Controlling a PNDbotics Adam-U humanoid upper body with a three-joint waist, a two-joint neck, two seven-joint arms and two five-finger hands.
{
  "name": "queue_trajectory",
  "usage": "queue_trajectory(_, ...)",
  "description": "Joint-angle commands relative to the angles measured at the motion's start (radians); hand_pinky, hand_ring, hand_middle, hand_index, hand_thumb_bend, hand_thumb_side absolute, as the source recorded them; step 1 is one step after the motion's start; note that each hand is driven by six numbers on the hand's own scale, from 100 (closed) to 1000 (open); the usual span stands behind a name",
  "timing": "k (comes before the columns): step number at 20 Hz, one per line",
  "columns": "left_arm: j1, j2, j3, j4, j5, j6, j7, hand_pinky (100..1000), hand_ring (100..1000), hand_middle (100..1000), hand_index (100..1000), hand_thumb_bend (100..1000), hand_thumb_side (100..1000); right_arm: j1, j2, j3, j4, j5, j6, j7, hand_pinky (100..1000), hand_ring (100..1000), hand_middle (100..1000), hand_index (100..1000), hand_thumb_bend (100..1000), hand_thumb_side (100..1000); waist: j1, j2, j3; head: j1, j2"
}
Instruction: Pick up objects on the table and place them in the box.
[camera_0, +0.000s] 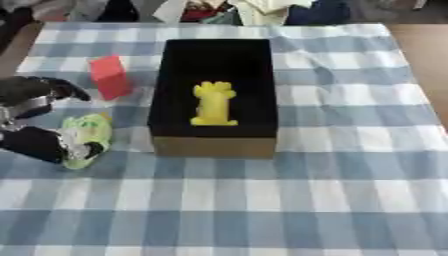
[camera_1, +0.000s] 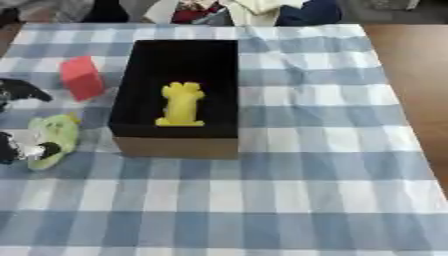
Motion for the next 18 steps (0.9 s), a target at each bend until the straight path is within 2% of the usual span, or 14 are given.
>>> queue_trajectory(1,-0.005,0.041,0.003,-0.005,0.012,0.066,-0.042,862,935,892,956,461,581,-0.006,-0.023,-0.017,-0.017,0.005,0.006,-0.007,916,913,891,872,285,944,0.001,-0.017,0.000,0.003,-0.008)
queue_trajectory(6,-0.004,0.042,-0.005,0.030,-0.001,0.069,-0.043,867,936,894,957,429,566,-0.003,-0.019,-0.016,-0.017,0.003,0.009,-0.013,917,912,890,869,285,946,0.001,-0.014,-0.002,0.005,-0.006)
queue_trajectory(18,-0.023,0.019,-0.019,0.138,-0.081,0.052,-0.057,873,933,883,953,430,568,0.009,-0.011,-0.016,-0.017,0.006,0.013,-0.013,917,911,890,863,279,956,-0.003,-0.005,-0.006,0.010,-0.006)
